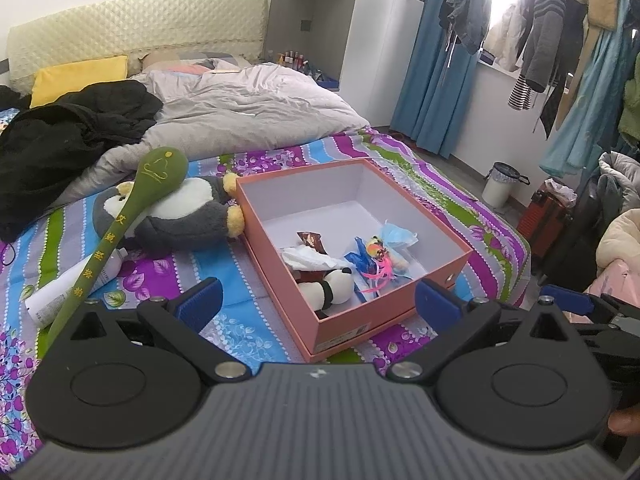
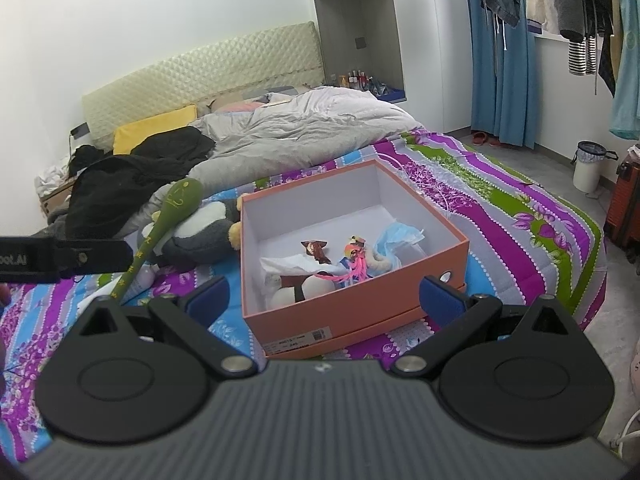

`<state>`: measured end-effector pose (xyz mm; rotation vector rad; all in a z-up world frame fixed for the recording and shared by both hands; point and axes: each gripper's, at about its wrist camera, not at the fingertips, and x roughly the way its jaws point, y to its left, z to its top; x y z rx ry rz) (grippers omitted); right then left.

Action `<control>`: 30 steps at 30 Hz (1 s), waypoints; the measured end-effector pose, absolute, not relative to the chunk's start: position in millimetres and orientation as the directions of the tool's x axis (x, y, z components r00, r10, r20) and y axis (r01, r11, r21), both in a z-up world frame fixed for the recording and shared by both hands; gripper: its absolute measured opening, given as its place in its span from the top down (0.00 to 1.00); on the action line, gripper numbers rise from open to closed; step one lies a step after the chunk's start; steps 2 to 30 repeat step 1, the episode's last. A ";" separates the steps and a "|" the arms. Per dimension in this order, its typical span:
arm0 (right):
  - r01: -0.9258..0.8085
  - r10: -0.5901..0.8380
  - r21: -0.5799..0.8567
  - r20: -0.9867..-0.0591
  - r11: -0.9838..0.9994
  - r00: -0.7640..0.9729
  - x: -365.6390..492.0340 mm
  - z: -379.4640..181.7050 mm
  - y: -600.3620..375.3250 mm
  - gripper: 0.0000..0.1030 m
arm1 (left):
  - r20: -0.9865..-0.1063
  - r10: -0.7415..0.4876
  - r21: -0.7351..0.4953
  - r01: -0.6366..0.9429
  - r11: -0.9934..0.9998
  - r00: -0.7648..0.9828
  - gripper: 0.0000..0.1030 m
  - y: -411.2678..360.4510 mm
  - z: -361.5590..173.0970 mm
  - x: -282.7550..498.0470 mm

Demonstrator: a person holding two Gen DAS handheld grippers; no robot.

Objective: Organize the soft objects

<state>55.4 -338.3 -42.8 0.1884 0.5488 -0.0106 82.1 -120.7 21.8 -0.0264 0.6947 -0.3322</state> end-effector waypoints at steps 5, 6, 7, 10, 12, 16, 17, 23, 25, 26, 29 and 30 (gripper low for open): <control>0.058 0.041 0.175 -0.516 0.983 0.855 55.1 -42.2 -338.1 0.00 | -0.624 -0.307 -0.132 0.290 0.948 0.718 0.00 -120.5 21.7 82.1; 0.058 0.041 0.175 -0.516 0.983 0.855 55.1 -42.2 -338.1 0.00 | -0.624 -0.307 -0.132 0.290 0.948 0.718 0.00 -120.5 21.7 82.1; 0.058 0.041 0.175 -0.516 0.983 0.855 55.1 -42.2 -338.1 0.00 | -0.624 -0.307 -0.132 0.290 0.948 0.718 0.00 -120.5 21.7 82.1; 0.058 0.041 0.175 -0.516 0.983 0.855 55.1 -42.2 -338.1 0.00 | -0.624 -0.307 -0.132 0.290 0.948 0.718 0.00 -120.5 21.7 82.1; 0.058 0.041 0.175 -0.516 0.983 0.855 55.1 -42.2 -338.1 0.00 | -0.624 -0.307 -0.132 0.290 0.948 0.718 0.00 -120.5 21.7 82.1; 0.058 0.041 0.175 -0.516 0.983 0.855 55.1 -42.2 -338.1 0.00 | -0.624 -0.307 -0.132 0.290 0.948 0.718 0.00 -120.5 21.7 82.1; 0.058 0.041 0.175 -0.516 0.983 0.855 55.1 -42.2 -338.1 0.00 | -0.624 -0.307 -0.132 0.290 0.948 0.718 0.00 -120.5 21.7 82.1; 0.058 0.041 0.175 -0.516 0.983 0.855 55.1 -42.2 -338.1 0.00 | -0.624 -0.307 -0.132 0.290 0.948 0.718 0.00 -120.5 21.7 82.1; 0.058 0.041 0.175 -0.516 0.983 0.855 55.1 -42.2 -338.1 0.00 | -0.624 -0.307 -0.132 0.290 0.948 0.718 0.00 -120.5 21.7 82.1; 0.058 0.041 0.175 -0.516 0.983 0.855 55.1 -42.2 -338.1 0.00 | -0.624 -0.307 -0.132 0.290 0.948 0.718 0.00 -120.5 21.7 82.1; 0.058 0.041 0.175 -0.516 0.983 0.855 55.1 -42.2 -338.1 0.00 | -0.624 -0.307 -0.132 0.290 0.948 0.718 0.00 -120.5 21.7 82.1; 0.058 0.041 0.175 -0.516 0.983 0.855 55.1 -42.2 -338.1 0.00 | -0.624 -0.307 -0.132 0.290 0.948 0.718 0.00 -120.5 21.7 82.1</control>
